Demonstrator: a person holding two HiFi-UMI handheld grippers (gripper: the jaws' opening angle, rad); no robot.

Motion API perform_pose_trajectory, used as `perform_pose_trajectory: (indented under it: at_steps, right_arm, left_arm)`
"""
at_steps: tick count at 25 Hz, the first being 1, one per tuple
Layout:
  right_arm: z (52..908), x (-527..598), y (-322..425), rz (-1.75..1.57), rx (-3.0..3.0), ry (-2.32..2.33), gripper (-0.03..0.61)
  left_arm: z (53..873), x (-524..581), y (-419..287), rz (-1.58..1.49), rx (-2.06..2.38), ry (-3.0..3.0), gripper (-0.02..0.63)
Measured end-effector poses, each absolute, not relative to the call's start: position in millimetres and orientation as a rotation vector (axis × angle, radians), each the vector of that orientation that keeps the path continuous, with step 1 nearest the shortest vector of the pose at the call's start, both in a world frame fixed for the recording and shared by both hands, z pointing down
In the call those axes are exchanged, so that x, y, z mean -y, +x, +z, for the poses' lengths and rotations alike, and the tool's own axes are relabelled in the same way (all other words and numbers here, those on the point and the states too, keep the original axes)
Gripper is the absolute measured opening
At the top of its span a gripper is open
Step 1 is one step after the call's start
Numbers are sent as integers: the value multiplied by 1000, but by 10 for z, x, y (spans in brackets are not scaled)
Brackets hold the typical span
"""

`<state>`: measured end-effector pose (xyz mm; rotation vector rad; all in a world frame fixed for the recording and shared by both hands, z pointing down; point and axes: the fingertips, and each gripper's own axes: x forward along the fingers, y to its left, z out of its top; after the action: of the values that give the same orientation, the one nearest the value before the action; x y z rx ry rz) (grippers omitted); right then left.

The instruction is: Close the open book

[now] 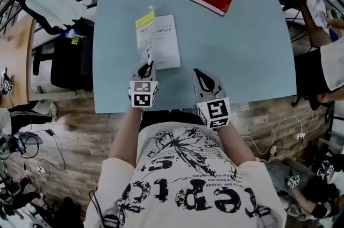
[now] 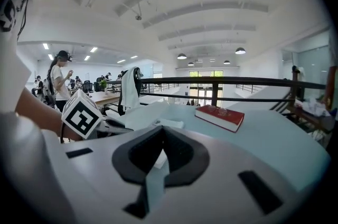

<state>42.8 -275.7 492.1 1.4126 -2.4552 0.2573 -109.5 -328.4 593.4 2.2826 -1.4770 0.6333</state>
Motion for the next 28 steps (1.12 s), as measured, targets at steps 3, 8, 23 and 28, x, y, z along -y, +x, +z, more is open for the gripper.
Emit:
perform_pose_trajectory:
  at_steps: [3, 8, 23, 28]
  right_arm:
    - [4946, 2713, 528, 272, 2435, 1438, 12]
    - [5003, 2640, 681, 286, 2392, 1474, 12]
    - [5018, 2601, 748, 278, 2370, 1473, 12]
    - [4881, 2682, 623, 230, 2433, 1450, 12]
  left_arm:
    - [6071, 3298, -955, 748, 1409, 2315, 26]
    - [6361, 3266, -766, 959, 1255, 2352, 75]
    - [6256, 3098, -537, 872, 1112, 2390, 218]
    - [5664, 3188, -668, 652, 1258, 2445, 137]
